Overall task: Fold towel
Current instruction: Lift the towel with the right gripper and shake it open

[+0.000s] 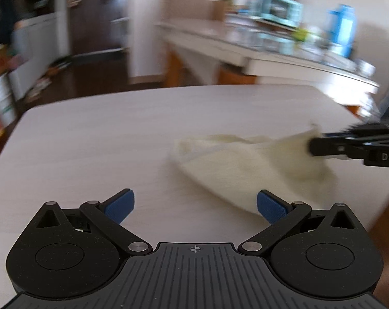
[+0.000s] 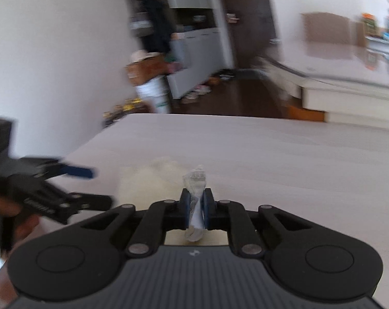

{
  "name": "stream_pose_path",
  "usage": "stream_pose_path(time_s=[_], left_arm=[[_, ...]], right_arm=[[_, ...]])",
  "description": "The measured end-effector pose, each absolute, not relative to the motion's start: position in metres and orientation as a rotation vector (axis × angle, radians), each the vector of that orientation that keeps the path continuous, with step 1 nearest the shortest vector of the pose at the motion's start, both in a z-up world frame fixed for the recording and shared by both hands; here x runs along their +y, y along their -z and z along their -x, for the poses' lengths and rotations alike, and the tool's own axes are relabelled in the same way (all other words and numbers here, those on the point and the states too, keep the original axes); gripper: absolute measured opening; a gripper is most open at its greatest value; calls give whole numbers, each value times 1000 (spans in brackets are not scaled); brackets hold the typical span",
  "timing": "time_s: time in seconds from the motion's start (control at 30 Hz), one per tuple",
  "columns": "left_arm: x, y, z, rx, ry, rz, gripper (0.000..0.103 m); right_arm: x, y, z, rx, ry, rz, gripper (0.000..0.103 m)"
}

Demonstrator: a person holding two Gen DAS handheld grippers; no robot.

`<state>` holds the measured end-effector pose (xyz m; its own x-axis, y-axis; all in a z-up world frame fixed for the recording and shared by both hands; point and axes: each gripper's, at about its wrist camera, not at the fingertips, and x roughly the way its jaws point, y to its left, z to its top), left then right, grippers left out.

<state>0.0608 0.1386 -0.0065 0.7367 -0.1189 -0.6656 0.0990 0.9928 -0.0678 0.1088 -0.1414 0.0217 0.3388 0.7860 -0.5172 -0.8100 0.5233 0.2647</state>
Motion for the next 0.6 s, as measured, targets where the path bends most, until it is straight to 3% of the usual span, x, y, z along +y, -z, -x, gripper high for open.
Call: stream_pose_path(time_s=[0.23, 0.33, 0.37, 0.4, 0.6], left_arm=[[132, 5, -43, 739, 256, -171, 103], [133, 8, -37, 756, 257, -210, 103], [133, 9, -34, 757, 255, -217, 103], [134, 9, -31, 761, 258, -221, 103], [143, 1, -28, 744, 268, -231, 103]], right_arm=[[-126, -32, -64, 665, -1304, 65, 12], [-126, -35, -60, 651, -1316, 85, 34], [-128, -36, -61, 641, -1304, 85, 52], [-134, -40, -66, 627, -1268, 68, 57], [-151, -46, -92, 562, -1072, 74, 57]])
